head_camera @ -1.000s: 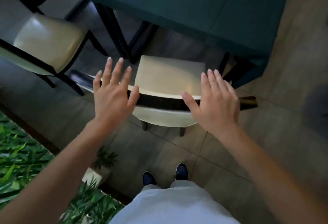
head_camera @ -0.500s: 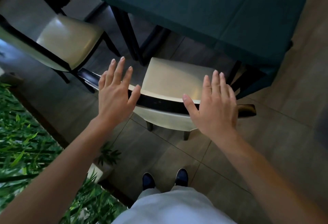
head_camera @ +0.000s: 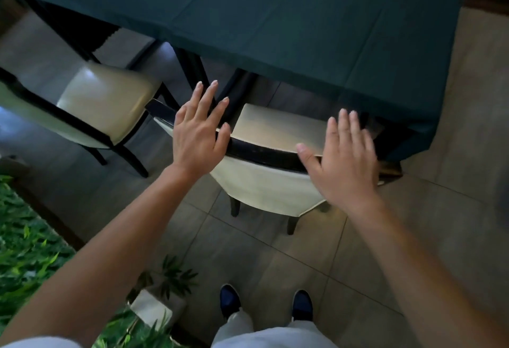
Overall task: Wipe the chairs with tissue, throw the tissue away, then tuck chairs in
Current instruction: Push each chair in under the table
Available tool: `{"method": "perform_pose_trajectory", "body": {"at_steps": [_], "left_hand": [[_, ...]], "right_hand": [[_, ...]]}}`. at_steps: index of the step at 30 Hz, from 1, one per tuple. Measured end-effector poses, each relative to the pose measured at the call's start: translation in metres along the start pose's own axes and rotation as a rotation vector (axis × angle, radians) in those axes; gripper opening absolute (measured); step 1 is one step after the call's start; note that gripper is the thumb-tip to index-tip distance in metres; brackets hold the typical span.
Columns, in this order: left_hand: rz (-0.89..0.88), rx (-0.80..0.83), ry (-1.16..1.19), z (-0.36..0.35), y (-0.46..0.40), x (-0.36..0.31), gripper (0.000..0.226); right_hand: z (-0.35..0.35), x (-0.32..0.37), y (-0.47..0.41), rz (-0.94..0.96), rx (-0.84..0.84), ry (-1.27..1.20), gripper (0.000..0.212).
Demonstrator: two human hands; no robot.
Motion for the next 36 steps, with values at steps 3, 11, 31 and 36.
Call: {"method": "perform_pose_trajectory", "body": {"at_steps": [3, 11, 31, 36], "left_hand": [[-0.007, 0.031, 0.044, -0.001, 0.012, 0.047, 0.051], [-0.021, 0.117, 0.131, 0.006, 0.027, 0.116, 0.054], [0.244, 0.243, 0.094, -0.024, -0.058, 0.042, 0.067], [0.247, 0.28, 0.073, -0.036, -0.059, -0.017, 0.065]], "right_hand": [[-0.012, 0.05, 0.021, 0.023, 0.007, 0.024, 0.1], [-0.018, 0.127, 0.053, 0.062, -0.033, 0.021, 0.091], [0.008, 0.032, -0.079, 0.07, -0.151, 0.024, 0.086], [0.002, -0.03, -0.101, 0.028, 0.021, 0.072, 0.098]]}}
Point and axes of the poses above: each hand's wrist, its own y-axis away from the middle knuckle, its own z-axis out of the back of the hand, x = y × z, the point moved 8 cm from there along -y, towards the middle knuckle, and after that the axes turned 15 degrees about -z, right-handed, at the moved point
